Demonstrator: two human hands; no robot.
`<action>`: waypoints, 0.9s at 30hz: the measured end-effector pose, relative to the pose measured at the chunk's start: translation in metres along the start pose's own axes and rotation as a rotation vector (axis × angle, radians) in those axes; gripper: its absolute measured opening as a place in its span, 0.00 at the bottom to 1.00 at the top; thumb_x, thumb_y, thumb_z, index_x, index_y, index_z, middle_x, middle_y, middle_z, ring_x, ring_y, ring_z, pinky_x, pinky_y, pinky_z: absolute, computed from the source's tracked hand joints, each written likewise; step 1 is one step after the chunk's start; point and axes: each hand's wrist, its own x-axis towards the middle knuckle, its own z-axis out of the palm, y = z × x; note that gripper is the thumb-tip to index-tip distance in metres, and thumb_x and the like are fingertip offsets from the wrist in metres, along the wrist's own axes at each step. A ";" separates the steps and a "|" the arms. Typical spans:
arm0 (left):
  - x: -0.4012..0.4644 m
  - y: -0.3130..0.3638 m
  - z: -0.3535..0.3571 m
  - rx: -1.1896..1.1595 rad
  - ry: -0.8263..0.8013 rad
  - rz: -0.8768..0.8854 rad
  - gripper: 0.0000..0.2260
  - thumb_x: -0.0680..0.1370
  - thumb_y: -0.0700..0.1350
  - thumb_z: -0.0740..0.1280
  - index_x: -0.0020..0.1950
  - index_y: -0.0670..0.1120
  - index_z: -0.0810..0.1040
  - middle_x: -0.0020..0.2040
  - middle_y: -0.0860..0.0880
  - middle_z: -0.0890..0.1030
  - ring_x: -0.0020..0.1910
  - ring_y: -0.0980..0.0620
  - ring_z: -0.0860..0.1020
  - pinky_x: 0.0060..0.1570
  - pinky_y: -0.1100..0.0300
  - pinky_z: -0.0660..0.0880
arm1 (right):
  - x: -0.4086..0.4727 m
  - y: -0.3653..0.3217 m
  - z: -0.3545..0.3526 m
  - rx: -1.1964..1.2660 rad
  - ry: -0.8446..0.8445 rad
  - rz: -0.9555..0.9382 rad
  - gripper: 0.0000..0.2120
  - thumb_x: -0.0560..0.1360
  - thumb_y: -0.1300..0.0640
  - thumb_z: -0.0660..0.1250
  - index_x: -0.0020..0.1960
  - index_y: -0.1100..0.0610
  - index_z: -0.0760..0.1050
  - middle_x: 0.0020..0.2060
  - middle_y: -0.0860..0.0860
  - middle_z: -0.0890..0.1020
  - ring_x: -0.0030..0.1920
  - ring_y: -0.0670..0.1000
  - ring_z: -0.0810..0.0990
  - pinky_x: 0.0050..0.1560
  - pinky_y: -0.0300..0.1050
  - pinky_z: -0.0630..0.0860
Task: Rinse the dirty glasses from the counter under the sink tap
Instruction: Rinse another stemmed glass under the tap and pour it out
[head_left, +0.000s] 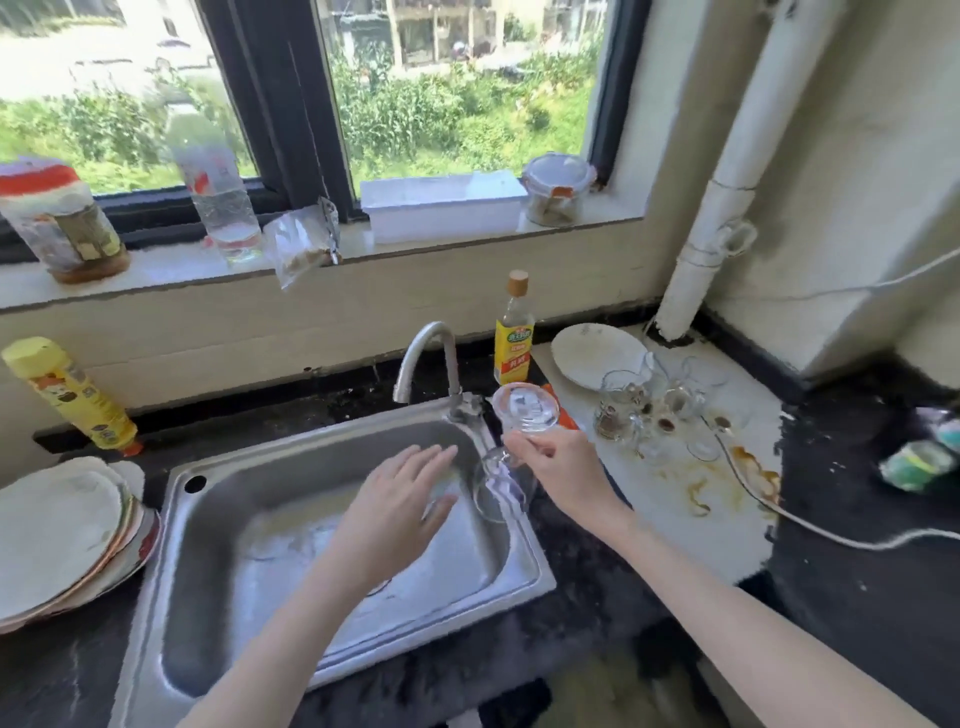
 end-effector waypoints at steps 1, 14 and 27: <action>-0.005 0.009 -0.006 0.006 0.007 0.057 0.29 0.78 0.60 0.45 0.72 0.47 0.66 0.67 0.47 0.73 0.68 0.44 0.69 0.67 0.47 0.66 | -0.018 -0.002 -0.011 -0.006 0.056 0.023 0.18 0.76 0.54 0.66 0.30 0.58 0.79 0.29 0.49 0.81 0.32 0.48 0.77 0.38 0.46 0.71; -0.090 0.215 -0.004 -0.045 -0.106 0.658 0.24 0.81 0.58 0.45 0.69 0.50 0.70 0.65 0.49 0.75 0.66 0.45 0.72 0.62 0.44 0.69 | -0.310 -0.009 -0.161 0.071 0.540 0.318 0.10 0.76 0.56 0.66 0.42 0.60 0.83 0.41 0.55 0.84 0.45 0.52 0.82 0.51 0.48 0.74; -0.221 0.529 0.075 -0.246 -0.259 1.053 0.40 0.71 0.70 0.30 0.73 0.55 0.63 0.72 0.54 0.65 0.74 0.51 0.57 0.70 0.55 0.54 | -0.640 0.014 -0.322 -0.075 0.935 0.526 0.11 0.75 0.58 0.67 0.41 0.65 0.82 0.36 0.54 0.83 0.40 0.47 0.81 0.44 0.39 0.75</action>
